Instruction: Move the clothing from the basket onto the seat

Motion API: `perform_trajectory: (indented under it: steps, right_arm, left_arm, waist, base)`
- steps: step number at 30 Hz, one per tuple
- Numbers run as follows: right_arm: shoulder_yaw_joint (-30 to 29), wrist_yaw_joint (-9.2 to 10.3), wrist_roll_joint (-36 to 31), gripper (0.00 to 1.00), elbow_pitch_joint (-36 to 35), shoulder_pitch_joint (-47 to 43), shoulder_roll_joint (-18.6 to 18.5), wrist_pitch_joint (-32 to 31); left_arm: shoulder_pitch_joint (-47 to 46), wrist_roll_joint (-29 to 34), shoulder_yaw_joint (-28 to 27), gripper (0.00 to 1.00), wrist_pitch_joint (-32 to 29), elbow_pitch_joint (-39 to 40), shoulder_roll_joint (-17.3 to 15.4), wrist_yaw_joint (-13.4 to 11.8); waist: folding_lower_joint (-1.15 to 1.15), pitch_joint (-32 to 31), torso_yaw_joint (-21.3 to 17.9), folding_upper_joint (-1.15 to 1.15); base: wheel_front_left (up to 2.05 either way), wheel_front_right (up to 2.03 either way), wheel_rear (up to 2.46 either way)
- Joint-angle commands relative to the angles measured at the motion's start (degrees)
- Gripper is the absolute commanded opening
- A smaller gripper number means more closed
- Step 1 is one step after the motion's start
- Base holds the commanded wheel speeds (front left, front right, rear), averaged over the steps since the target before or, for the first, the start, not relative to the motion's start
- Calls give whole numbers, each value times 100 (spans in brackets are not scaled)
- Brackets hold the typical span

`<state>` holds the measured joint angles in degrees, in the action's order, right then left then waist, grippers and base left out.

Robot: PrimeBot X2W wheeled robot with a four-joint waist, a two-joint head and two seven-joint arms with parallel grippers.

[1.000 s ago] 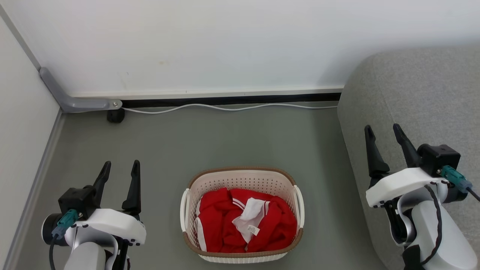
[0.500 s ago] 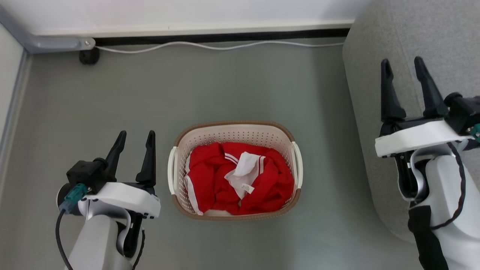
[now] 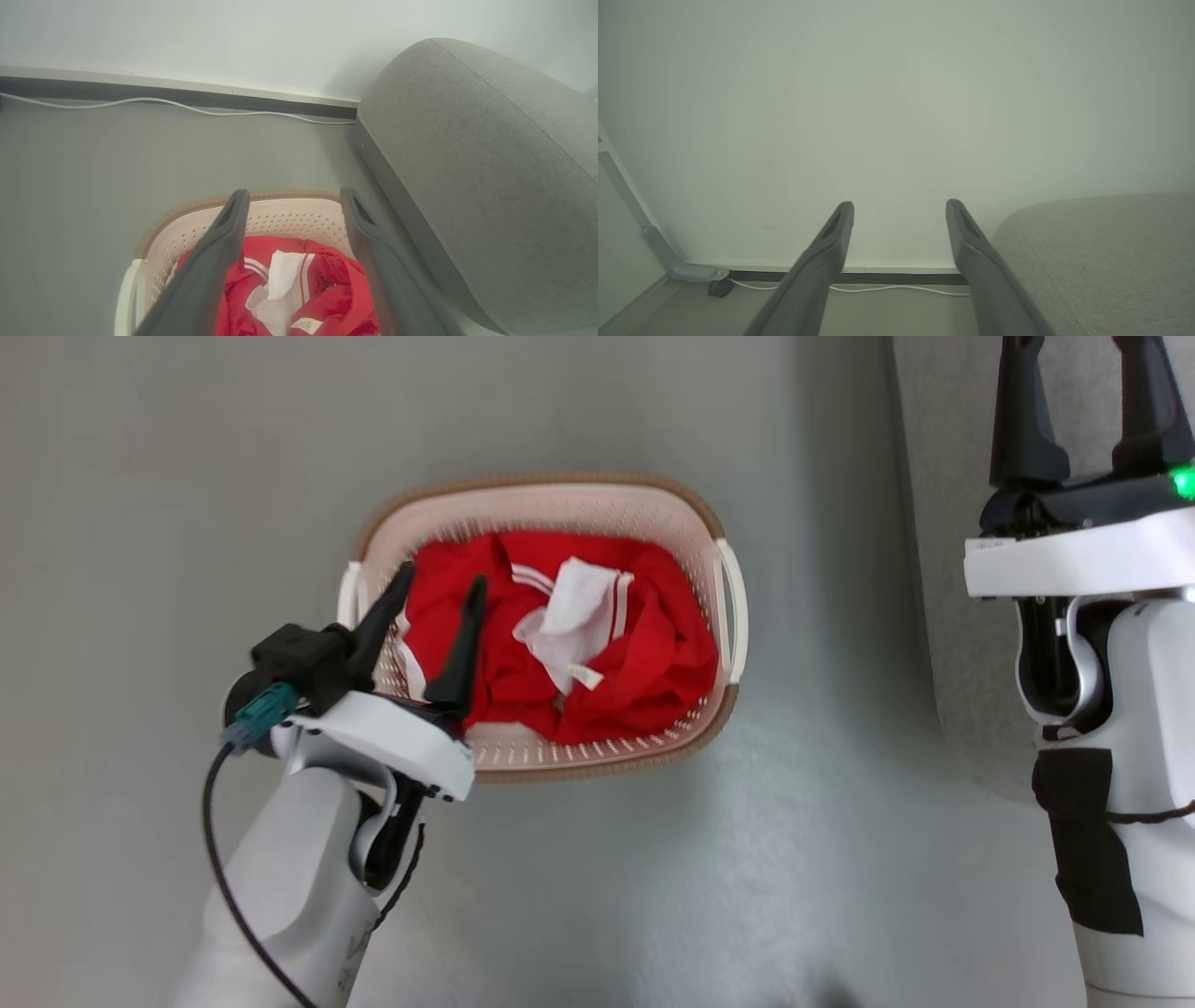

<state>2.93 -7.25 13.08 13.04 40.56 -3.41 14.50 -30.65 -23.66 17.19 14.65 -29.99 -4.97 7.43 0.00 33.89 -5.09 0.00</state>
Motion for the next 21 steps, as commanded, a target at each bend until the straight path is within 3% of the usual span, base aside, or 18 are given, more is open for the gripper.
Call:
perform_trajectory:
  steps: [1,11,21]
  right_arm:
    - [130,-24,66,100,-232,107,52,50]
    - [277,-24,226,100,-341,365,53,50]
    - [338,-24,414,100,-381,367,53,50]
  left_arm:
    - [-204,-202,110,100,35,-2,-149,6]
    - [-981,-2023,2454,100,35,-359,-439,6]
    - [-1636,-3475,4190,100,35,-214,-762,6]
  waist:
    - [0,510,-142,0]
    - [0,954,-407,0]
    - [0,1191,-595,0]
  base:
    - [0,0,0]
    - [0,0,0]
    - [0,0,0]
